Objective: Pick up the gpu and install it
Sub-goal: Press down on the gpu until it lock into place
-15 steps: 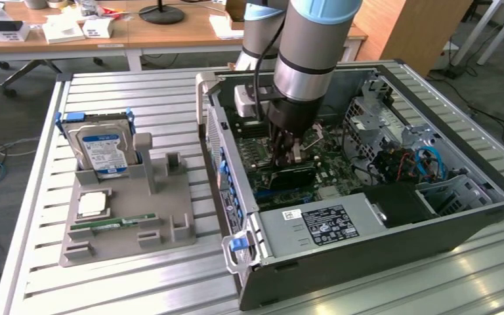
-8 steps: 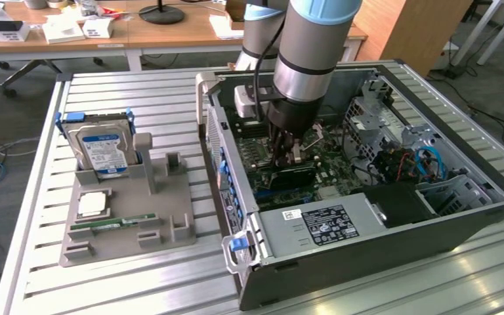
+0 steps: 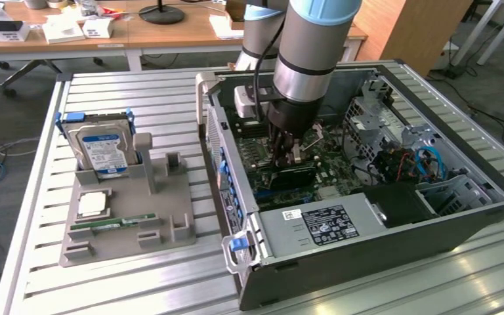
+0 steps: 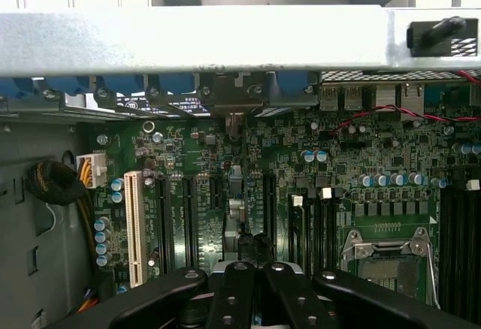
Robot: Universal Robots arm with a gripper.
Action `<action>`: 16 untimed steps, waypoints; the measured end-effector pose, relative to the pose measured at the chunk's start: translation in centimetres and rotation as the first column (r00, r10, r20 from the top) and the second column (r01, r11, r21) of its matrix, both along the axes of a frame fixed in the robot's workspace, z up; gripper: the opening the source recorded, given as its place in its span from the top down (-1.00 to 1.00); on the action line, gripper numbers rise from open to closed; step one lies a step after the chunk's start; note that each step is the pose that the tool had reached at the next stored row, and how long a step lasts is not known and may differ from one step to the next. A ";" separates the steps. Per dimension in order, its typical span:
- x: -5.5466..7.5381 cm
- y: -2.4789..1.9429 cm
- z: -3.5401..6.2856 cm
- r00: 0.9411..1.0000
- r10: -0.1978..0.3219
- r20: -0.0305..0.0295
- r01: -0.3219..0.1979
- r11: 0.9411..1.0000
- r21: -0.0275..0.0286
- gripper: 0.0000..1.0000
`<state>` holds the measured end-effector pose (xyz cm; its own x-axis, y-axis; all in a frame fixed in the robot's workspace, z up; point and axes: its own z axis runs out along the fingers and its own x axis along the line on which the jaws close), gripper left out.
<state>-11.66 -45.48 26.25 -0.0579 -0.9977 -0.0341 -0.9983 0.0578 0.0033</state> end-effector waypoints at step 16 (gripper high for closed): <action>-0.4 0.00 -0.12 1.000 0.000 0.004 0.000 1.000 0.000 0.79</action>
